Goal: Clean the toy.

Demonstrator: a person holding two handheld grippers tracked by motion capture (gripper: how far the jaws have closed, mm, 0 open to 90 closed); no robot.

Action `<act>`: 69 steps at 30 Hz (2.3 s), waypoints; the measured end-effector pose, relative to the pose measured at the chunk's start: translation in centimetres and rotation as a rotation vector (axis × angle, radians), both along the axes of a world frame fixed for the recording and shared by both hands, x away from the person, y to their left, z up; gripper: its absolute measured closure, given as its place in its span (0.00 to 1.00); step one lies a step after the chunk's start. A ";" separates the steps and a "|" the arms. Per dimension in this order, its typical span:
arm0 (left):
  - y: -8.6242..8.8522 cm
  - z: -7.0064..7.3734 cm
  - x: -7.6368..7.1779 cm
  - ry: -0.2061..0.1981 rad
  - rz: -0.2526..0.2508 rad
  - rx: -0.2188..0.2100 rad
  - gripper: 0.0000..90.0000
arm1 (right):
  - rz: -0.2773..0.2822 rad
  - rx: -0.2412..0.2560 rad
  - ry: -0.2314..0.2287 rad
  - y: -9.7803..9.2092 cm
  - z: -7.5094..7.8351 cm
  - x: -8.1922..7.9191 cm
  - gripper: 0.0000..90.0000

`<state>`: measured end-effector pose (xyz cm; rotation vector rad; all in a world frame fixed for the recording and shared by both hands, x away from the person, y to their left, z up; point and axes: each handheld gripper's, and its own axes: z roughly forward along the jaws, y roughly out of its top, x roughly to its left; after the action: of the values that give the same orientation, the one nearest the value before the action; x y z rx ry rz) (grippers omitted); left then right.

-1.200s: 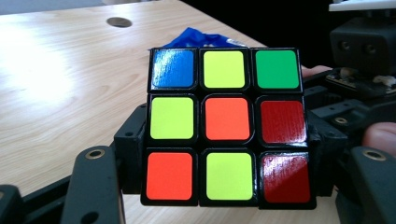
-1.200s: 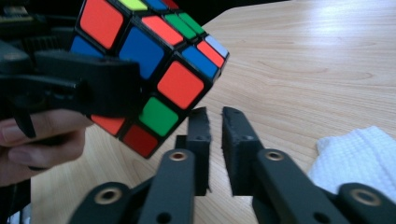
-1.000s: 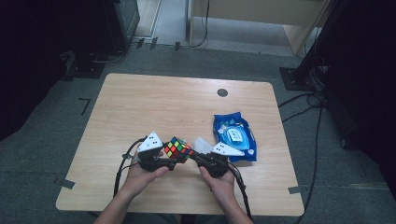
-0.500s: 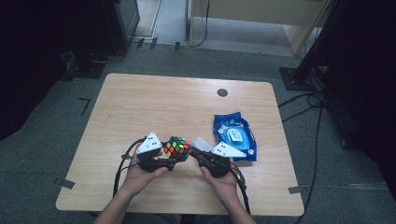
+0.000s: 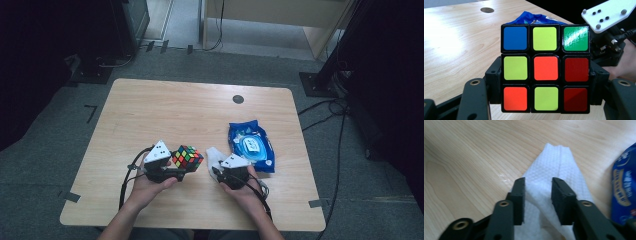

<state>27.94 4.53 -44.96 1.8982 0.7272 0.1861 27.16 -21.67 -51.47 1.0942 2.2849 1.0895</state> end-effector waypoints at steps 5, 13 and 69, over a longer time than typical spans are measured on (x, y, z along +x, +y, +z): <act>0.1 0.0 0.1 0.004 0.004 0.001 0.38 | -0.079 0.077 0.051 1.1 -0.6 -0.4 0.90; 0.5 0.1 0.1 0.002 0.013 -0.004 0.38 | 0.004 0.205 -0.021 0.7 0.8 -0.2 0.56; -0.9 -1.0 -0.5 -0.033 -0.040 0.059 0.38 | -0.012 0.317 -0.108 0.0 5.7 -1.4 0.96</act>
<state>27.44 3.66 -45.95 1.9602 0.6674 0.2147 25.75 -21.65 -45.74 1.1302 2.0658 1.5054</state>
